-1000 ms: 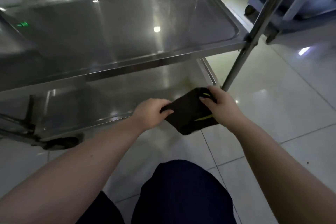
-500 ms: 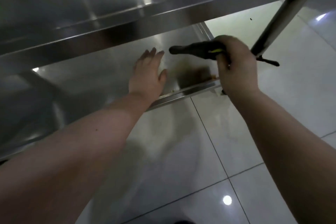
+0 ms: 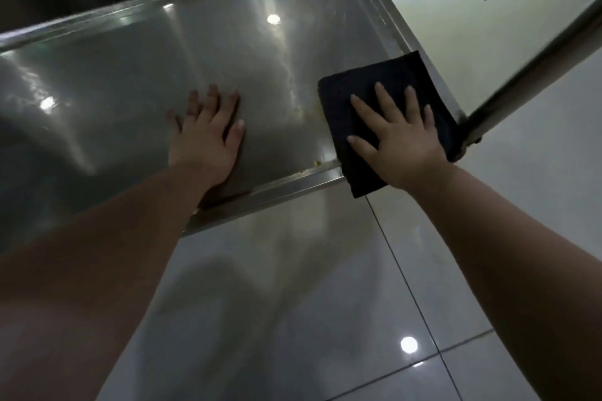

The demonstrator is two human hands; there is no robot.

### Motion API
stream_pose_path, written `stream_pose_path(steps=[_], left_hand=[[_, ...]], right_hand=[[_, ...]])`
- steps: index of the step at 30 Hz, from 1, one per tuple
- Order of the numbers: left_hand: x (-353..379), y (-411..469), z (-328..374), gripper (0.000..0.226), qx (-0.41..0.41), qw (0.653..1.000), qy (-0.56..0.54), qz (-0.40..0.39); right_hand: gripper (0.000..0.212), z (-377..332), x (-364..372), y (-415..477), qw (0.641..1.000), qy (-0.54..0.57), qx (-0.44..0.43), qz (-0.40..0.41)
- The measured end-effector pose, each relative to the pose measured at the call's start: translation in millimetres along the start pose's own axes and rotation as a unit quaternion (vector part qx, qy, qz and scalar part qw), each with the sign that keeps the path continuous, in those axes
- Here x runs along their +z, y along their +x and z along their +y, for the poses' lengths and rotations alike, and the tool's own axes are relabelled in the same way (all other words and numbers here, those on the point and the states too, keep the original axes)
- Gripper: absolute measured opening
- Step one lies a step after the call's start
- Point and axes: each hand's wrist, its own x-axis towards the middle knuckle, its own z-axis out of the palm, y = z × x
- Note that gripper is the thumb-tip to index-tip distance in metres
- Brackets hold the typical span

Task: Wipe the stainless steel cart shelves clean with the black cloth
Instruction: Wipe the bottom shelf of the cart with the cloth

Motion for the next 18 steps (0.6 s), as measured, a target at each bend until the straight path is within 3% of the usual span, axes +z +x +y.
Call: stream_pose_path(steps=[2, 8, 12, 18], left_hand=[[2.8, -0.3, -0.5, 0.055, -0.001, 1.000, 0.003, 0.009], [8.7, 5.9, 0.1, 0.055, -0.006, 1.000, 0.004, 0.021], [10.0, 8.0, 0.1, 0.056, -0.003, 1.000, 0.006, 0.025], [14.1, 8.3, -5.6, 0.061, -0.018, 0.999, -0.018, 0.031]], right_hand=[[0.066, 1.8, 12.9, 17.5, 0.999, -0.044, 0.005, -0.017], [0.066, 4.8, 3.9, 82.1, 0.999, -0.039, 0.011, 0.010], [0.068, -36.7, 1.2, 110.7, 0.998, -0.018, 0.055, 0.024], [0.066, -116.4, 21.7, 91.2, 0.993, -0.052, -0.104, 0.009]])
